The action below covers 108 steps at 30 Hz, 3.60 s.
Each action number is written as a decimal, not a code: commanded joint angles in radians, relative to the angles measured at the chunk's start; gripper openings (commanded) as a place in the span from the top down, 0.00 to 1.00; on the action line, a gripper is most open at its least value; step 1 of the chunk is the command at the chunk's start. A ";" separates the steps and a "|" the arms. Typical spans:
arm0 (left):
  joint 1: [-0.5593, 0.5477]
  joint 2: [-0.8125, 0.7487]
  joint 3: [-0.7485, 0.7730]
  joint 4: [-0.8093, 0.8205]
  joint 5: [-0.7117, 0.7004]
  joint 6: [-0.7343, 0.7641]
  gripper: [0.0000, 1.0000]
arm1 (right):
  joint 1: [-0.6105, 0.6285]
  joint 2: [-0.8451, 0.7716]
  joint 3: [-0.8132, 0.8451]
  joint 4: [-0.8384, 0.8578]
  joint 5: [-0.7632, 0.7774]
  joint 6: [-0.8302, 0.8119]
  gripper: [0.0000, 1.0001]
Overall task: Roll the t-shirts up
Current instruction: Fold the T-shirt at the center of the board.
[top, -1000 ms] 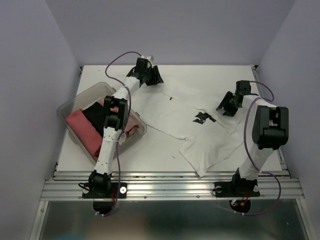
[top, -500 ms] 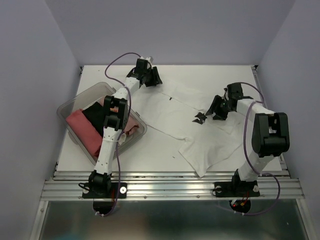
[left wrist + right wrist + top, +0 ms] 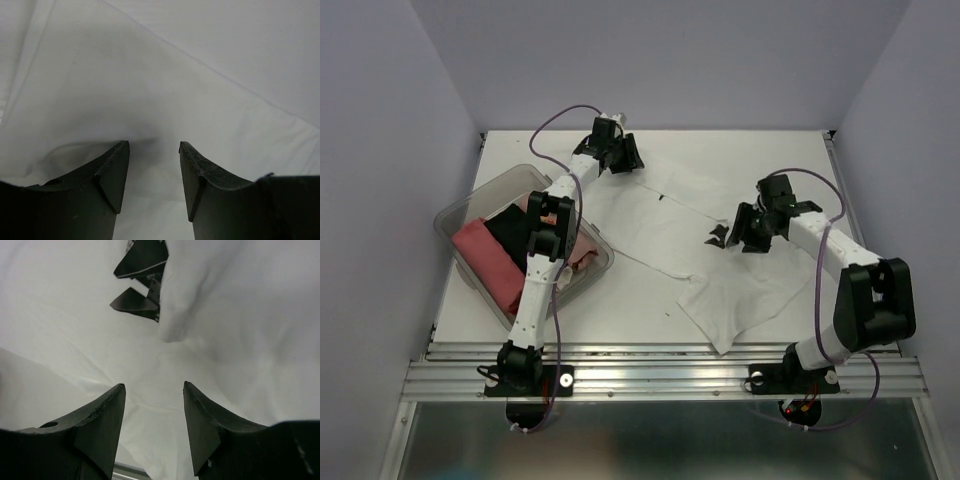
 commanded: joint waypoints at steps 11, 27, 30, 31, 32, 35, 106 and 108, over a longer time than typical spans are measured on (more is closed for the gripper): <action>0.000 -0.110 -0.008 -0.018 -0.003 0.018 0.44 | -0.059 0.071 0.090 0.063 0.200 0.093 0.44; 0.006 -0.101 -0.006 -0.020 0.002 0.024 0.44 | -0.083 -0.061 -0.159 0.060 0.285 0.128 0.98; 0.006 -0.102 -0.005 -0.018 0.007 0.021 0.44 | -0.159 -0.135 -0.119 0.056 0.335 0.125 0.98; 0.006 -0.102 -0.006 -0.020 0.007 0.019 0.44 | -0.187 -0.139 -0.110 0.049 0.345 0.128 0.98; 0.006 -0.105 -0.006 -0.020 0.008 0.019 0.44 | -0.216 -0.138 -0.095 0.048 0.362 0.132 0.98; 0.004 -0.109 -0.011 -0.018 0.005 0.019 0.44 | -0.316 -0.100 -0.070 0.057 0.388 0.163 0.98; -0.223 -0.250 -0.217 -0.251 -0.455 0.084 0.49 | -0.204 -0.072 -0.111 0.218 0.421 0.171 0.76; -0.224 -0.211 -0.192 -0.270 -0.460 0.084 0.49 | -0.204 -0.066 -0.110 0.209 0.465 0.168 0.74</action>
